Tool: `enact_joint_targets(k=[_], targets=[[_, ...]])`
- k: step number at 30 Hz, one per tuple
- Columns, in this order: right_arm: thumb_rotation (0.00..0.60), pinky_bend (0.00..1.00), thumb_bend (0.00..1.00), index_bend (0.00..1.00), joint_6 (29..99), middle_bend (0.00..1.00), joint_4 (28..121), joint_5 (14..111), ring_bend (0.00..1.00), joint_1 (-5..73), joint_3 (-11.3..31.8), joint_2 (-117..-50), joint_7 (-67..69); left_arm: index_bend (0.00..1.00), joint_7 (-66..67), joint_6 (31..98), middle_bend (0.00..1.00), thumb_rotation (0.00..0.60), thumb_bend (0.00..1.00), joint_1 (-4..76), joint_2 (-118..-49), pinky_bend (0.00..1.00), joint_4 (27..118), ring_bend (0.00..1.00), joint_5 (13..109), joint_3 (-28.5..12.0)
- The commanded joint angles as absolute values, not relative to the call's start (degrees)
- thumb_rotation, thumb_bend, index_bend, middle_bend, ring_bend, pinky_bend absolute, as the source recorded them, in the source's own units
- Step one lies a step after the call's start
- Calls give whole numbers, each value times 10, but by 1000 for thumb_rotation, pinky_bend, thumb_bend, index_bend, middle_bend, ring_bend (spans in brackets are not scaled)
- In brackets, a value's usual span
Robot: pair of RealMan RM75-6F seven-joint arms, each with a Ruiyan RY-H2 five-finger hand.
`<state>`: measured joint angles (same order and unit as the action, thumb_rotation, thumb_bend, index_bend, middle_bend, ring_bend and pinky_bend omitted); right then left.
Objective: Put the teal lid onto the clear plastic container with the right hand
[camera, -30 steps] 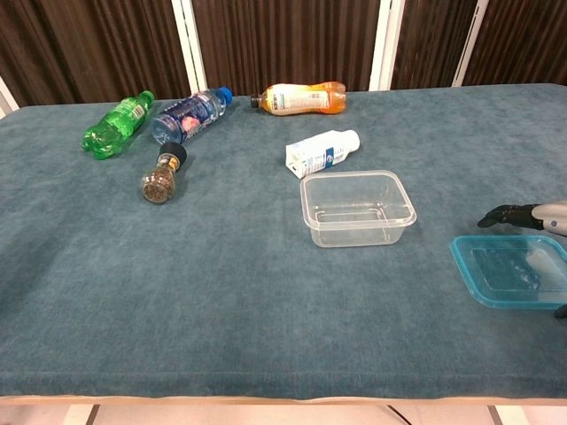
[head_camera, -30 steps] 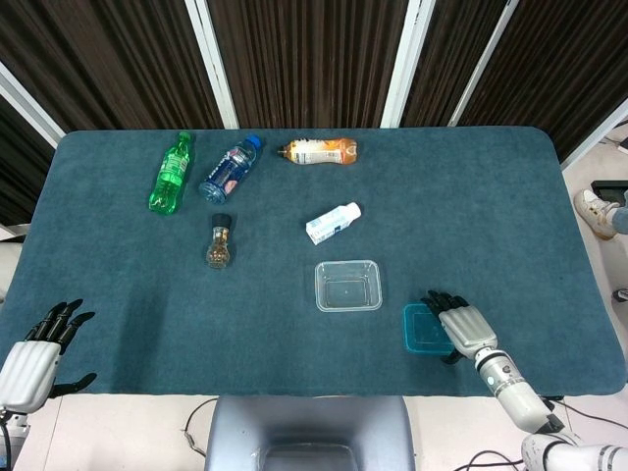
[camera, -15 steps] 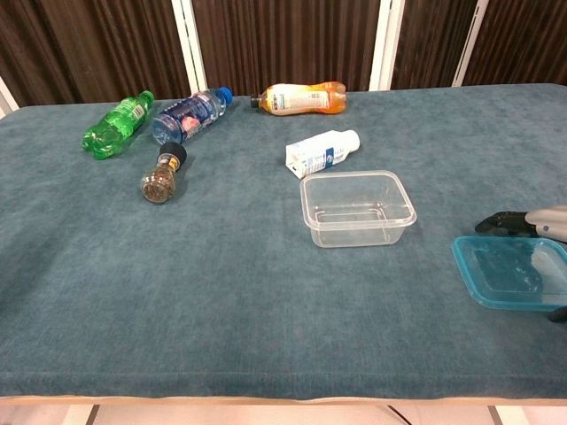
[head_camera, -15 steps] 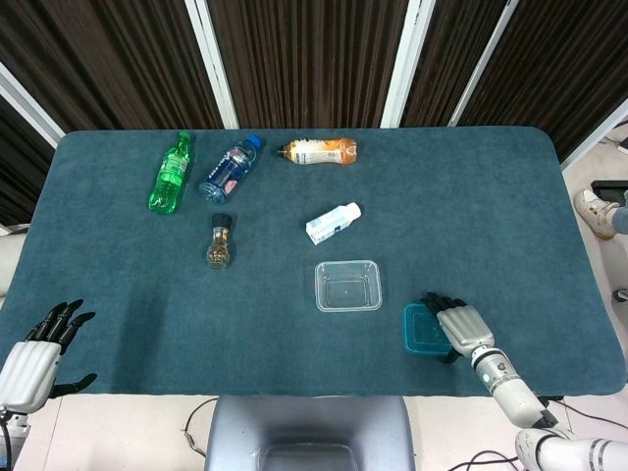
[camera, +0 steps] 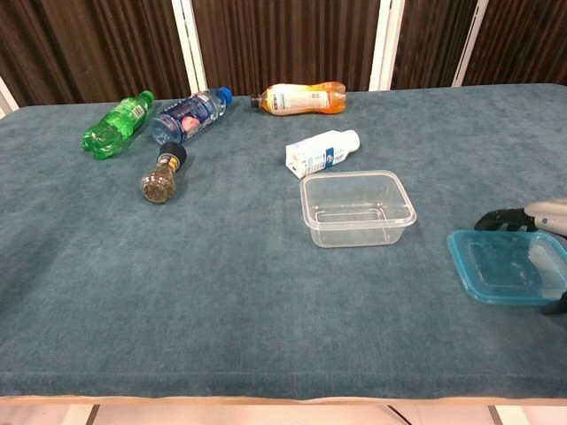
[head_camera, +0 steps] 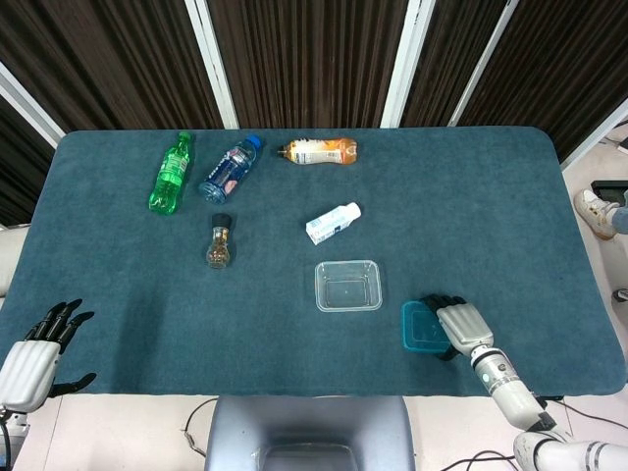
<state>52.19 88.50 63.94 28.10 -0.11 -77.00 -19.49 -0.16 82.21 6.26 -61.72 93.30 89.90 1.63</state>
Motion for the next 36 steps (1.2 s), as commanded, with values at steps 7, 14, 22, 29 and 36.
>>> enact_joint_targets(k=[7,14,22,29,36], targets=[[600,692,308,547,602,579,920,729,625,246,-5,-737,-139,194,-1,822,48,600,440,62,-617,240,934,50,899,16],[600,692,308,550,641,581,944,797,626,234,-5,-714,-77,194,-1,822,48,600,439,62,-617,240,934,50,899,16],[600,682,307,550,635,582,951,811,625,262,31,-728,-72,194,1,822,47,600,439,62,-617,239,934,50,898,16],[600,672,308,543,573,582,923,797,614,322,68,-764,-67,194,4,820,48,600,439,62,-617,240,935,51,898,17],[600,668,308,540,524,581,866,783,610,369,88,-814,-55,194,1,822,48,600,441,61,-616,240,935,51,898,17]])
